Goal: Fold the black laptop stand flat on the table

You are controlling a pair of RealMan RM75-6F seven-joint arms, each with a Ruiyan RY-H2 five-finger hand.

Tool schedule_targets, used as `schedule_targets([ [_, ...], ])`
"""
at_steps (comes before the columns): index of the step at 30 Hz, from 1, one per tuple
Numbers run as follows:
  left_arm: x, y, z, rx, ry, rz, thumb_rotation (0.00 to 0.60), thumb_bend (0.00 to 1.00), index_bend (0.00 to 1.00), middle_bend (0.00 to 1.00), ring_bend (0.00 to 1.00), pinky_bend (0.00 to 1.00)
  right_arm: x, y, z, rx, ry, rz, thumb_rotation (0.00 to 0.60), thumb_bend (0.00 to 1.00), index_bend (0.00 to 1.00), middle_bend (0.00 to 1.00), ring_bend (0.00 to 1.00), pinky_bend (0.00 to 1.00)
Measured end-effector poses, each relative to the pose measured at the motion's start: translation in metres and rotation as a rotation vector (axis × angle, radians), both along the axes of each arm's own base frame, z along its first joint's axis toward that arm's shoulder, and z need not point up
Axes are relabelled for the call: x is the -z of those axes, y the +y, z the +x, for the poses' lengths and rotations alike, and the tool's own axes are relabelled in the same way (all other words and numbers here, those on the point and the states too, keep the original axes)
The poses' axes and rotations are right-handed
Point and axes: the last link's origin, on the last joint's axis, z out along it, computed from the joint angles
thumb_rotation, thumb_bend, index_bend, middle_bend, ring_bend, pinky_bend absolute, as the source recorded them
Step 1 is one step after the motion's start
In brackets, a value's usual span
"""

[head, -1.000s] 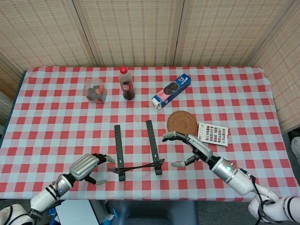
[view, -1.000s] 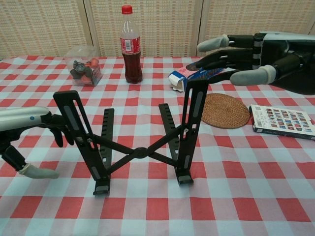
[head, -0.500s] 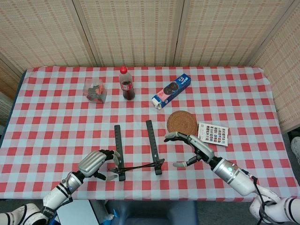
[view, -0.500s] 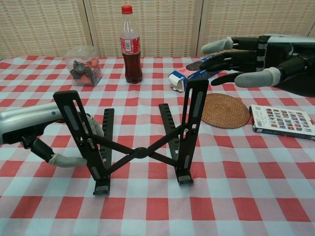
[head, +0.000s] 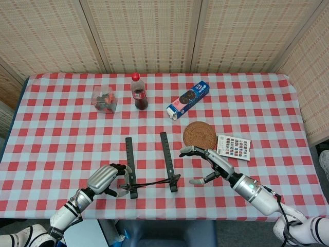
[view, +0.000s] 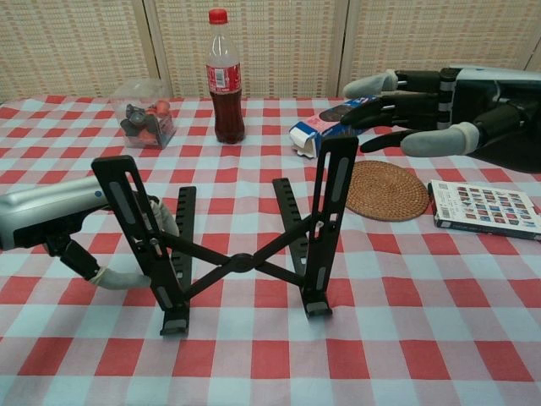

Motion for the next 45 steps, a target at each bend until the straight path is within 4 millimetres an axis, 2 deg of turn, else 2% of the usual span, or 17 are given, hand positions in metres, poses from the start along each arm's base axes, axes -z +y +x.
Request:
schedule_targets([
  [9,0.001,-0.001,0.003,-0.004,-0.01,-0.008,0.502,0.23,0.55,0.33,0.33,0.33,0.001,0.0,-0.001,0.004,0.0,0.003,0.6,0.05,0.22,0.26,0.11,0.14],
  [19,0.004,0.0,0.007,-0.016,-0.022,-0.02,0.451,0.27,0.56,0.35,0.33,0.33,0.001,0.001,-0.003,0.009,0.0,0.004,0.6,0.05,0.22,0.26,0.11,0.14],
  [27,0.006,-0.001,0.006,-0.013,-0.014,-0.024,0.486,0.32,0.58,0.35,0.33,0.33,0.003,0.002,-0.004,0.011,0.003,0.01,0.6,0.05,0.22,0.26,0.11,0.14],
  [36,0.004,0.0,0.006,-0.003,-0.027,-0.007,0.532,0.32,0.62,0.38,0.34,0.33,0.005,0.005,-0.007,0.011,0.025,0.01,0.6,0.05,0.22,0.26,0.11,0.14],
  [41,0.003,0.002,0.006,0.004,-0.024,-0.006,0.531,0.32,0.62,0.38,0.34,0.33,0.007,0.005,-0.01,-0.005,0.09,-0.018,0.6,0.06,0.22,0.26,0.11,0.14],
  [45,0.002,0.002,0.006,0.006,-0.022,-0.007,0.528,0.32,0.62,0.38,0.35,0.33,0.012,0.005,-0.012,-0.022,0.185,-0.036,0.6,0.1,0.26,0.26,0.11,0.14],
])
